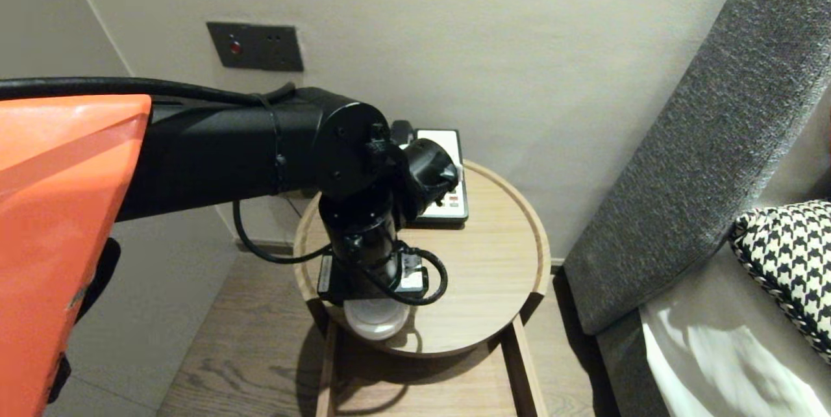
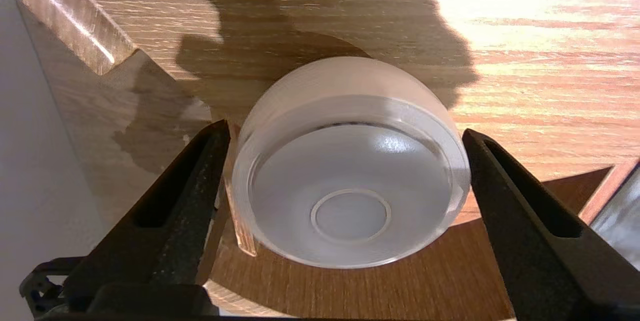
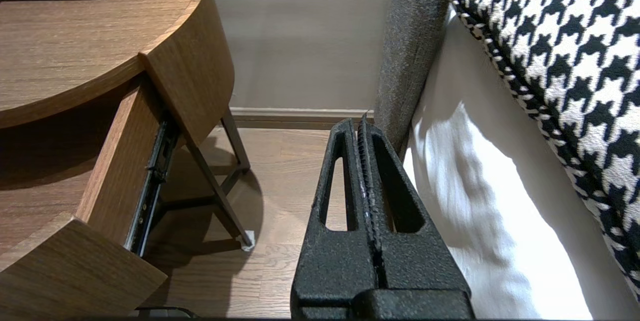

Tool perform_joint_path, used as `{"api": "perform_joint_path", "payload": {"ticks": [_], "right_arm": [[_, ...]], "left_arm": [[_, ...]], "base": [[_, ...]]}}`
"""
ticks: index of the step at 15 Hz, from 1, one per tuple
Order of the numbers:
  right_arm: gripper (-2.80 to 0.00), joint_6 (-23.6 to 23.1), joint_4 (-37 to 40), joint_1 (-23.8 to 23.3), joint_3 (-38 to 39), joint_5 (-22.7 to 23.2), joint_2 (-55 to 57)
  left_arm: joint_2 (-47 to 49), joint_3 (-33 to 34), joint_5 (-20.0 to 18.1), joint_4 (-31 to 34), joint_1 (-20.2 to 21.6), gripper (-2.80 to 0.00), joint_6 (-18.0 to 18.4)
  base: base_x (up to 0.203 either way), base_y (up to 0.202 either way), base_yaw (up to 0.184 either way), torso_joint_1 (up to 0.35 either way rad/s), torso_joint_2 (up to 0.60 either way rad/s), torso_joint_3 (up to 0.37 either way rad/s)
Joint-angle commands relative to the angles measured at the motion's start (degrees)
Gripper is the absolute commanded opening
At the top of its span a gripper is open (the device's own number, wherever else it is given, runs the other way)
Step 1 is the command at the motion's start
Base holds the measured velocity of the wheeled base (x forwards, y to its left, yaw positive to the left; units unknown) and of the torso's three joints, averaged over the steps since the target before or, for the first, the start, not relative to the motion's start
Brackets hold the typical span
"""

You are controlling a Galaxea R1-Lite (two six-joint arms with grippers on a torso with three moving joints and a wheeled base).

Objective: Take the remote control out of the drawer one by one and place them on the table

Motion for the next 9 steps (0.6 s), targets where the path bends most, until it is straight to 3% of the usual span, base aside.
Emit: {"api": "perform_joint_path", "payload": {"ticks": [1,9], "right_arm": [[-2.80,0.00,-0.04,0.08,2.29,-0.02,-0.02],[-2.80,0.00,-0.05,0.08,2.29,-0.02,-0.02]], "left_arm": [[-1.63,-0.01,0.20,-0.06,-0.03,0.00,-0.24],[-14.17,0.13,1.36,-2.39,-0.29,0.00,2.93]], "base": [[0.000,0.000,0.000,0.000,0.00,0.000],[0.000,0.000,0.000,0.000,0.00,0.000]]}}
